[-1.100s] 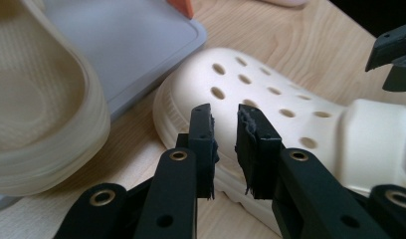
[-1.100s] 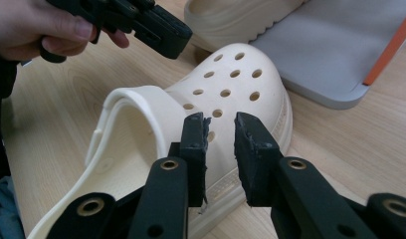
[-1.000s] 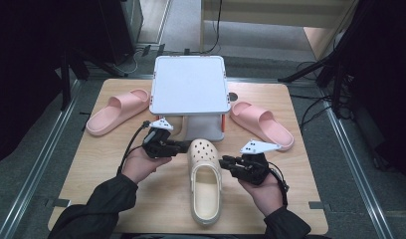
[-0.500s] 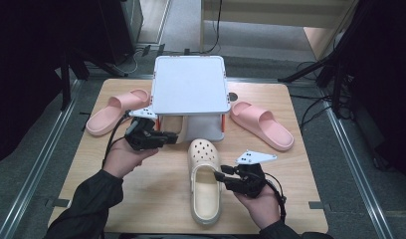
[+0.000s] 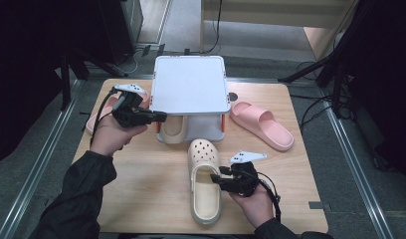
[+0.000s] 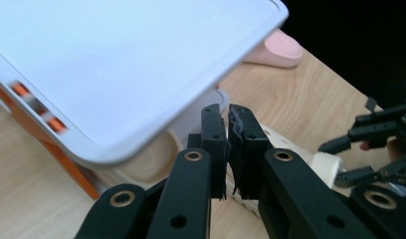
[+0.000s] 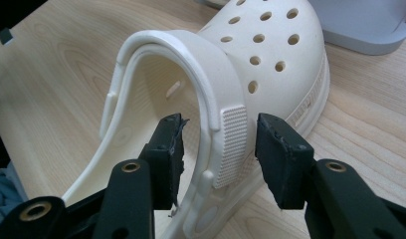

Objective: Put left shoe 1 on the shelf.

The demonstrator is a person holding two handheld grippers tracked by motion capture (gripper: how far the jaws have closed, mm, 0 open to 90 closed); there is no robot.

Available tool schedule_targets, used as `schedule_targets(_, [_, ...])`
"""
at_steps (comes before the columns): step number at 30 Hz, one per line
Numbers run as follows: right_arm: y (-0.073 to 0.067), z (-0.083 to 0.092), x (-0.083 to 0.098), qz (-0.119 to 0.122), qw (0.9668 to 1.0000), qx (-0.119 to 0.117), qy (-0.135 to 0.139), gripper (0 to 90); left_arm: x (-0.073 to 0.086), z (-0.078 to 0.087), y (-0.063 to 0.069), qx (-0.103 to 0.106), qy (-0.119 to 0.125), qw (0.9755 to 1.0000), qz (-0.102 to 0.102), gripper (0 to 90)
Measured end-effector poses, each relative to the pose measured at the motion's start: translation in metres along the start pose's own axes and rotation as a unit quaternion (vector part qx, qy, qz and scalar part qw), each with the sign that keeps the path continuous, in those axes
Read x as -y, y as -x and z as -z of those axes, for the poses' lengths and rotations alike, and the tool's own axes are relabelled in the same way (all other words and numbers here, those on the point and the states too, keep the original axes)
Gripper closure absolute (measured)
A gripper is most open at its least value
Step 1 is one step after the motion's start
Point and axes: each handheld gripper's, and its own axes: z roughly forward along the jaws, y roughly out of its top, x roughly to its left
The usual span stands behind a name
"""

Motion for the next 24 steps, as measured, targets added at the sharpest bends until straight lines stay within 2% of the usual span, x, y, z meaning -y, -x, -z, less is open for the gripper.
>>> schedule_targets(4, [-0.001,-0.005,-0.001,-0.002,1.0000,0.009,-0.001,56.1,-0.013,0.001,-0.008,0.002,0.001,1.0000,0.005,85.2])
schedule_targets(8, [-0.003,-0.010,-0.001,0.003,0.9995,0.030,-0.001,56.1,-0.022,0.002,-0.018,-0.005,0.007,0.9999,0.011,85.2])
schedule_targets(13, [-0.003,-0.012,-0.002,-0.003,0.9991,0.041,0.001,57.9,-0.021,-0.002,-0.027,-0.021,0.006,0.9997,0.008,85.6])
schedule_targets(14, [-0.004,-0.013,-0.002,0.001,0.9990,0.044,0.003,58.5,-0.019,-0.002,-0.030,-0.021,0.008,0.9996,0.015,86.0])
schedule_targets(17, [-0.004,-0.013,-0.002,0.001,0.9988,0.048,0.004,60.0,-0.016,-0.005,-0.035,-0.026,0.006,0.9995,0.019,86.4])
schedule_targets(21, [-0.004,-0.011,-0.003,0.000,0.9987,0.051,0.004,64.6,-0.013,-0.011,-0.037,-0.042,-0.006,0.9989,0.017,86.1])
schedule_targets(24, [-0.003,-0.009,-0.003,0.009,0.9979,0.064,0.008,69.8,-0.011,-0.014,-0.036,-0.038,-0.004,0.9991,0.016,86.1])
